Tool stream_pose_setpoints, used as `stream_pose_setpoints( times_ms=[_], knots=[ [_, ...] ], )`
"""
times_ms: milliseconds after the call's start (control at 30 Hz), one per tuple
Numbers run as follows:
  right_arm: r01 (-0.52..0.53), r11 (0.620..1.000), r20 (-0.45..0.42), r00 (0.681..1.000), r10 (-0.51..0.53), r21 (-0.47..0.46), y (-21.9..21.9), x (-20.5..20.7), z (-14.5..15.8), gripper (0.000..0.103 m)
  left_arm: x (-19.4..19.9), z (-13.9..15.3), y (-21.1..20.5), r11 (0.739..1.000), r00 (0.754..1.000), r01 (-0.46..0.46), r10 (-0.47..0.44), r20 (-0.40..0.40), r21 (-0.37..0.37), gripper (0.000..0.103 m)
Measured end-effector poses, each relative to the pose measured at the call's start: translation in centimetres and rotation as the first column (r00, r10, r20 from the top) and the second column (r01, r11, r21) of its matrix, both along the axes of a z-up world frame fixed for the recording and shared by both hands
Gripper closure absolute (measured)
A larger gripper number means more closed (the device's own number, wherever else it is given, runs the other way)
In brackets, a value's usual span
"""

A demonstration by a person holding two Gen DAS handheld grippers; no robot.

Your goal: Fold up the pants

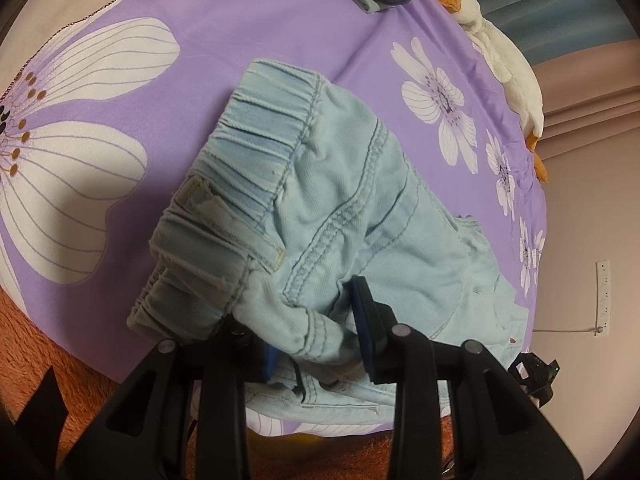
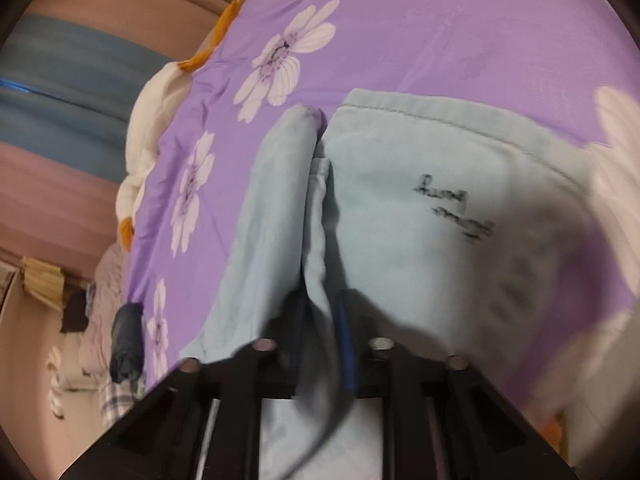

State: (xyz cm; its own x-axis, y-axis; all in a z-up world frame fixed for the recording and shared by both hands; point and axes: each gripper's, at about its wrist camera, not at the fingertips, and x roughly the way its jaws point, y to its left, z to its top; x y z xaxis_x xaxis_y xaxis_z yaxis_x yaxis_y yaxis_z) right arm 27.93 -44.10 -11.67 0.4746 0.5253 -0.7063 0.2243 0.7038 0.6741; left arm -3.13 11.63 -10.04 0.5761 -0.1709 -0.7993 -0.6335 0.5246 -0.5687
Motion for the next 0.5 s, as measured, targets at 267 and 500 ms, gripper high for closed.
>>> stream_pose_setpoints(
  times_ms=[267,500],
  knots=[
    [0.178,0.97,0.197,0.97,-0.144,-0.166,-2.7,-5.5,7.5,0.099,0.2,0.1,-0.3,1.0,1.0,0.01,-0.01,-0.007,0.02,0.071],
    [0.175,0.948,0.026,0.984,-0.175,-0.265,-4.1,-6.5,2.1,0.1,-0.1,0.3,0.1,1.0,1.0,-0.006,0.006,0.002,-0.008,0.077]
  ],
)
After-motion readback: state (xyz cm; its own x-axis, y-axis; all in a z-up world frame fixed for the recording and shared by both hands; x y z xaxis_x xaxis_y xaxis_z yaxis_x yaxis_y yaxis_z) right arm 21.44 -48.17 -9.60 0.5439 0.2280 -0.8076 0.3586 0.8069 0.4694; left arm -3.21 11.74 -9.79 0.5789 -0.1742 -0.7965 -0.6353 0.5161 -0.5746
